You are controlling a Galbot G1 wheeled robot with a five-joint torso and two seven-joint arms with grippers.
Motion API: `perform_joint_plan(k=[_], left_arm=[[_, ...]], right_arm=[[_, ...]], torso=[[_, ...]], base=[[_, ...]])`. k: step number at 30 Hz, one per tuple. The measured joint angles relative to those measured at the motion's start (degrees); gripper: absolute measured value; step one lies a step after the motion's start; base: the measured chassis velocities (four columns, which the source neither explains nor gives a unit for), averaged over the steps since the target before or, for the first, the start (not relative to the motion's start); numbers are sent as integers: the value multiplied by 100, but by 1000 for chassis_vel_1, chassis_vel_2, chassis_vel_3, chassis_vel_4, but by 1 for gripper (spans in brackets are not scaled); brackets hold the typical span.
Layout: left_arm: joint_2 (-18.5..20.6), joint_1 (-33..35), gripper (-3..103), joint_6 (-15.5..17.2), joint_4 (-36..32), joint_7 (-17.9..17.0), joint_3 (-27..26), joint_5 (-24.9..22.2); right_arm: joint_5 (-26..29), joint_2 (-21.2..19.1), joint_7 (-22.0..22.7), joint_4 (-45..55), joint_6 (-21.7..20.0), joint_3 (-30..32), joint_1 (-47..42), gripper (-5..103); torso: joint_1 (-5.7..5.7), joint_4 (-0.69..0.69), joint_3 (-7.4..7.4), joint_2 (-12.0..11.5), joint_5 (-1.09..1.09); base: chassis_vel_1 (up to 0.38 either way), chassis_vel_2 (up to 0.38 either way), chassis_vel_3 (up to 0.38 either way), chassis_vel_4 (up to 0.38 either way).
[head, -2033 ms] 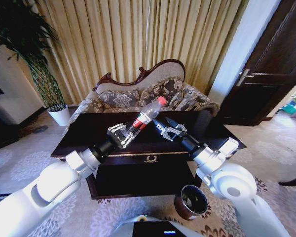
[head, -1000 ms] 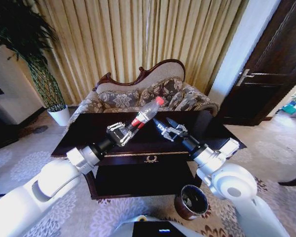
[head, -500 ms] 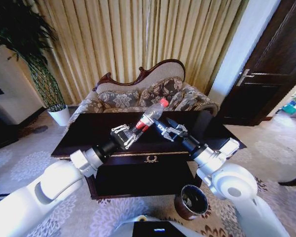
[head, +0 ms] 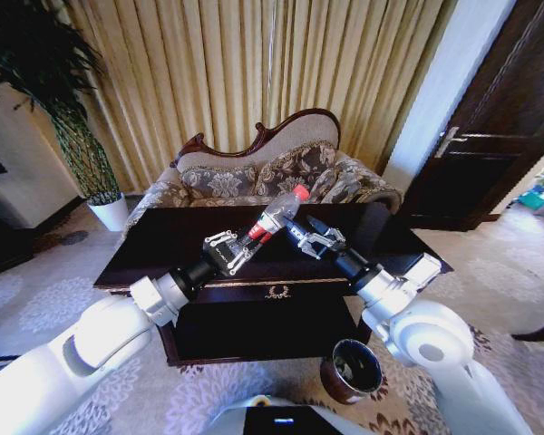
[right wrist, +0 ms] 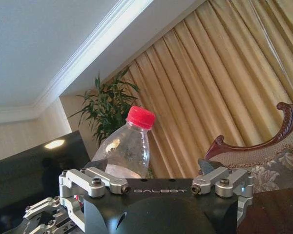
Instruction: Move to the front of the table and place the trash on the table into the trash bin.
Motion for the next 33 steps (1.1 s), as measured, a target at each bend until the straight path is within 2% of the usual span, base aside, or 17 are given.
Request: perform_joint_plan(k=[20,33], left_arm=[[34,-61,20,39,-105,-4,115,9],[65,106,20,23,-118,29,-42,12]], right_arm=[[-29,21,-13,9,7,-5,-46,100],[-49,30,-19,8,9,-32,-61,100]], torso=[[0,-1,0,0,0],[0,0,0,0,0]], base=[[0,0,0,0],[0,0,0,0]])
